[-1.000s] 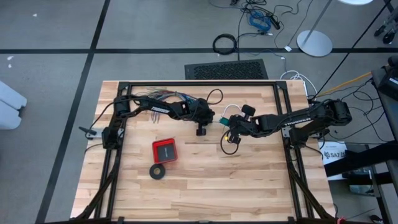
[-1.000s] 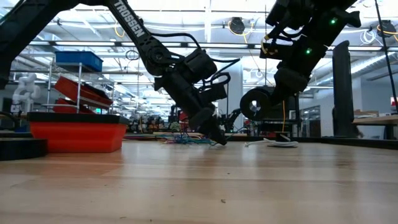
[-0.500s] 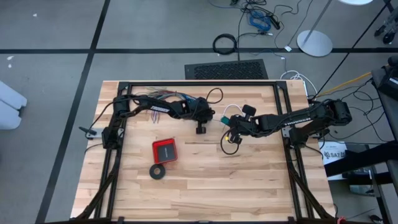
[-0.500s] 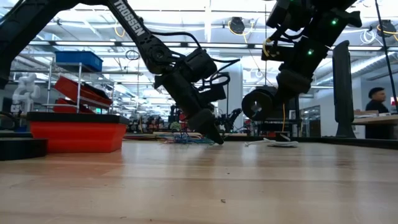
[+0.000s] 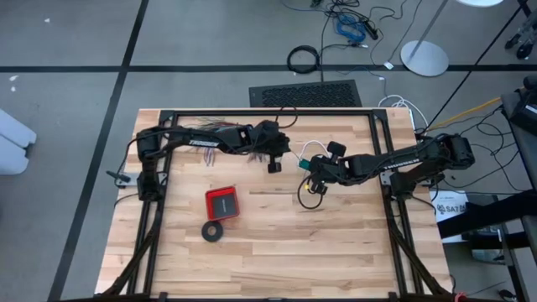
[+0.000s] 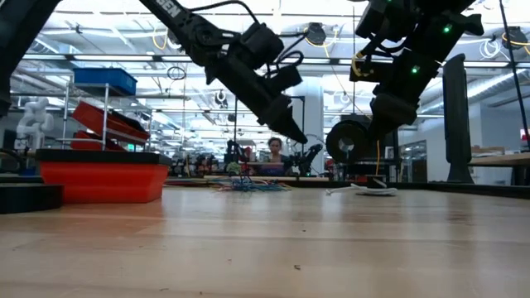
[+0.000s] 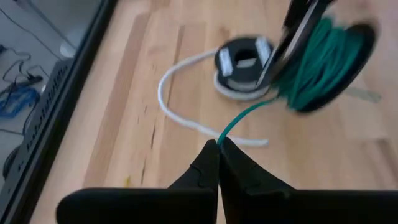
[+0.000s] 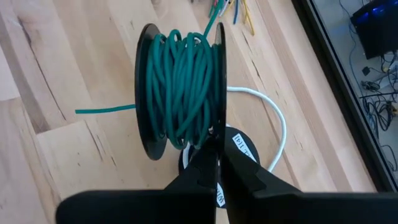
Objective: Coil cords
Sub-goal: Coil the green wire onto the spool
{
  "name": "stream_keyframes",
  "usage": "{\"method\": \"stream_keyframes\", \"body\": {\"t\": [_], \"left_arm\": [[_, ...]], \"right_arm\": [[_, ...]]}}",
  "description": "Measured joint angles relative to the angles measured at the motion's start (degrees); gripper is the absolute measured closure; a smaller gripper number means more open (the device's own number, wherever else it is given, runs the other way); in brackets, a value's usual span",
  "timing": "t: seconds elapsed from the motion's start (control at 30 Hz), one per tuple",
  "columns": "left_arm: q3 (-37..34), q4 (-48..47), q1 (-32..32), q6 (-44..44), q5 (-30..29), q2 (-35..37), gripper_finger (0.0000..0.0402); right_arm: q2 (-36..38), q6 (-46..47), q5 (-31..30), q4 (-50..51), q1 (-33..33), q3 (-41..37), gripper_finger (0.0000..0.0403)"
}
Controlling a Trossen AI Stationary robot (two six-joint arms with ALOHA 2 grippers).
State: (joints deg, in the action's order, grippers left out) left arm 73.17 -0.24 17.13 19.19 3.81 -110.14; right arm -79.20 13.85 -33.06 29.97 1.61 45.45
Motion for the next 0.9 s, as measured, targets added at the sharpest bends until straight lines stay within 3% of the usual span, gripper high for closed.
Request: {"method": "stream_keyframes", "body": {"t": [0.53,0.9], "left_arm": [[0.0,5.9,-3.4,-12.6,4.3,0.8,0.0401],[0.0,5.2,-3.7,-14.5,5.2,0.8,0.0401]], "right_arm": [[-0.1,4.1,0.2,-6.2,-1.5,-0.1,0.0403],[-0.2,7.4,-2.7,-6.7,-2.1,-0.1,0.0403]]}}
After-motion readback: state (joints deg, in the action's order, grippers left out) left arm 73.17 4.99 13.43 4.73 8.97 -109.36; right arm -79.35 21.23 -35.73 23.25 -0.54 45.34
